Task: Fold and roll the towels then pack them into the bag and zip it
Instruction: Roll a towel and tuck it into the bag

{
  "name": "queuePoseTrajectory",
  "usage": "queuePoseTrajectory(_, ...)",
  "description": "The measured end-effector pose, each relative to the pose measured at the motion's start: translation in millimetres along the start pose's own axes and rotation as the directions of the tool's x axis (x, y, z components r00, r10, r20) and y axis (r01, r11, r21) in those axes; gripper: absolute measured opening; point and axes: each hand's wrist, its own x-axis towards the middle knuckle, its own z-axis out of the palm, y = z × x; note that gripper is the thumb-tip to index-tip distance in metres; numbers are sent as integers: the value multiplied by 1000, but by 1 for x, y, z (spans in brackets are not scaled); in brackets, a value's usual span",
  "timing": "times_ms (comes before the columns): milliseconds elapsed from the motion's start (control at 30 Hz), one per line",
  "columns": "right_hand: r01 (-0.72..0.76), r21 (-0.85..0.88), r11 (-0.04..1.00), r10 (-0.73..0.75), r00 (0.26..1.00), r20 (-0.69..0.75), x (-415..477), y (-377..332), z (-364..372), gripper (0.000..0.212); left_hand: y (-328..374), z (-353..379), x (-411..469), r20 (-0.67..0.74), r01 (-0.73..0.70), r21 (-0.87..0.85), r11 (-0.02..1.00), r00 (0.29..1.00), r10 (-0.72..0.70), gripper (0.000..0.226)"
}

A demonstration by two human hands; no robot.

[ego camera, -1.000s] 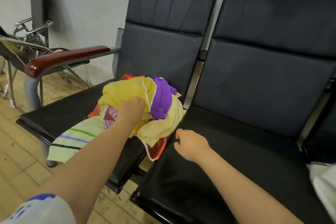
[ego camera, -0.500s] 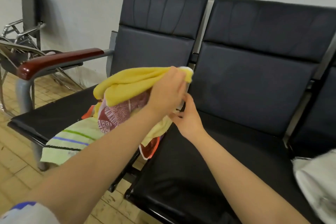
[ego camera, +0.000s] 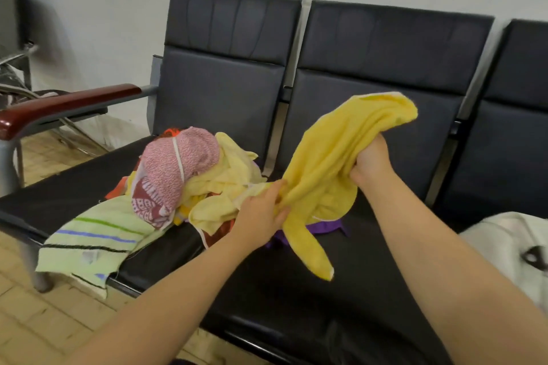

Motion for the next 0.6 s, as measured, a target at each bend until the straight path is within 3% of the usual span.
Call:
queuePoseTrajectory(67, 63, -76, 995, -66, 997, -38, 2, -19, -13, 17, 14, -2, 8, -59, 57, -249, 967, 996, -74, 21)
queuePoseTrajectory(200, 184, -212, 960, -234, 943, -239, 5, -51, -44, 13, 37, -26, 41, -274, 228, -456, 860, 883, -380, 21)
queuePoseTrajectory(267, 138, -358, 924, -276, 887, -370, 13, -63, -66, 21, 42, -42, 58, -320, 274, -520, 809, 816, -482, 19)
queuePoseTrajectory(300, 48, -498, 866, -289, 860, -420, 15, -67, -77, 26, 44, -50, 65, -325, 299, -546, 783, 785, -527, 19)
queuePoseTrajectory(367, -165, -773, 612, -346, 823, -450, 15, -74, -98, 43, 42, -60, 76, -331, 327, -554, 765, 757, -563, 19)
queuePoseTrajectory(433, -233, -874, 427, -361, 842, -400, 9, -80, -114, 45, 40, -68, 82, -325, 298, -521, 800, 797, -509, 15)
queuePoseTrajectory(467, -190, -857, 479, -308, 878, -367, 7, -82, -120, 39, 40, -69, 85, -304, 273, -503, 820, 832, -464, 17)
queuePoseTrajectory(533, -102, -637, 764, -107, 953, -282, -1, -84, -131, 28, 42, -70, 91, -227, 217, -503, 837, 901, -370, 32)
queuePoseTrajectory(600, -120, -420, 900, 40, 980, -193, -13, -87, -141, 22, 45, -69, 93, -150, 222, -414, 883, 940, -307, 47)
